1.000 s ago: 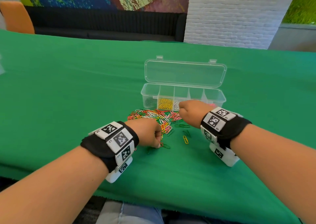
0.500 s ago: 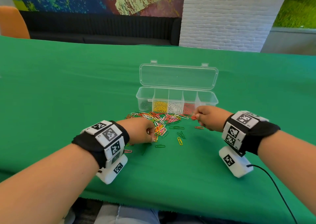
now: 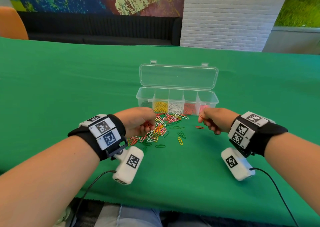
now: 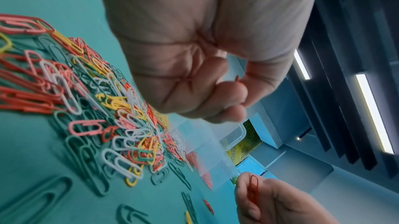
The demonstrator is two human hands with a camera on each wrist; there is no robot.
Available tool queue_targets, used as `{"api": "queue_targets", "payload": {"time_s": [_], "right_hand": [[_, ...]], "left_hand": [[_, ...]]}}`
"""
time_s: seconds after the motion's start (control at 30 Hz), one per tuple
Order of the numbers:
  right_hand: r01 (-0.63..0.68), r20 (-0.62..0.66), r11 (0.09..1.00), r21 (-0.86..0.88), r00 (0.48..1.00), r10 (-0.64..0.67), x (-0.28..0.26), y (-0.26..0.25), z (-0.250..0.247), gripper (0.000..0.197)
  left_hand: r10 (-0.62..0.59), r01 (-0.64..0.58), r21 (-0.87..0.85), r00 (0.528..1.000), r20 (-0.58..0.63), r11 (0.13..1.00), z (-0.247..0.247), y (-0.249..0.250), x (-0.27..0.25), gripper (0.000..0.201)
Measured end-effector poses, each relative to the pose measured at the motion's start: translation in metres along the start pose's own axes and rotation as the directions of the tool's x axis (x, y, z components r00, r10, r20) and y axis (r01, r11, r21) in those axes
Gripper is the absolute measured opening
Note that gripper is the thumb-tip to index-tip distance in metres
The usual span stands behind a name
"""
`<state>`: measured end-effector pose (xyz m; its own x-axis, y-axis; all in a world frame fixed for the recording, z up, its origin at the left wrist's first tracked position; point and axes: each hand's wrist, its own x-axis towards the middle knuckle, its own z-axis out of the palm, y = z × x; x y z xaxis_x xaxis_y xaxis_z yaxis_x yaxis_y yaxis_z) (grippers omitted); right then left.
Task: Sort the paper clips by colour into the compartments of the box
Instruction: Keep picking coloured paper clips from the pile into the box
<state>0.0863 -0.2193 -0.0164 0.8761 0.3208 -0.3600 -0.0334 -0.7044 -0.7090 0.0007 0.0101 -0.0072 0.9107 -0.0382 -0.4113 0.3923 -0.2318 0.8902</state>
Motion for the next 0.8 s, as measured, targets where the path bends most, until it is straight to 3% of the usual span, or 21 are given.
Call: {"api": "queue_targets", "payload": {"time_s": [0.13, 0.27, 0.37, 0.47, 0.53, 0.63, 0.8], "right_hand": [[0.094, 0.029, 0.981, -0.171, 0.995, -0.09, -0.005, 0.001, 0.0, 0.037], [0.119, -0.046, 0.973, -0.198, 0.99, -0.13, 0.0, 0.0, -0.004, 0.035], [0.054, -0.083, 0.979, -0.195, 0.994, -0.071, 0.005, -0.001, -0.006, 0.031], [0.044, -0.092, 0.941, -0.337, 0.993, -0.079, 0.006, -0.002, -0.005, 0.029], [0.051, -0.085, 0.877, -0.478, 0.991, -0.104, 0.004, -0.006, -0.004, 0.021], [0.051, -0.074, 0.764, -0.644, 0.989, -0.129, 0.006, -0.007, 0.0, 0.013], [-0.027, -0.05, 0.692, -0.722, 0.999, -0.013, 0.01, -0.005, 0.006, 0.01]], "left_hand": [[0.031, -0.032, -0.092, 0.999, -0.012, 0.995, -0.003, 0.002, -0.001, 0.017], [-0.027, 0.033, -0.16, 0.999, 0.044, 0.986, -0.009, 0.0, -0.002, 0.03], [-0.071, 0.076, -0.076, 0.995, 0.065, 0.994, -0.015, 0.001, -0.006, 0.03], [-0.117, 0.116, 0.135, 0.993, -0.002, 0.984, -0.018, 0.003, -0.008, 0.024], [-0.128, 0.147, 0.354, 0.989, -0.075, 0.924, -0.023, 0.003, -0.008, 0.023], [-0.071, 0.128, 0.687, 0.991, -0.111, 0.715, -0.03, 0.0, -0.01, 0.021], [-0.047, 0.106, 0.85, 0.994, -0.095, 0.516, -0.033, -0.008, -0.019, 0.011]]}}
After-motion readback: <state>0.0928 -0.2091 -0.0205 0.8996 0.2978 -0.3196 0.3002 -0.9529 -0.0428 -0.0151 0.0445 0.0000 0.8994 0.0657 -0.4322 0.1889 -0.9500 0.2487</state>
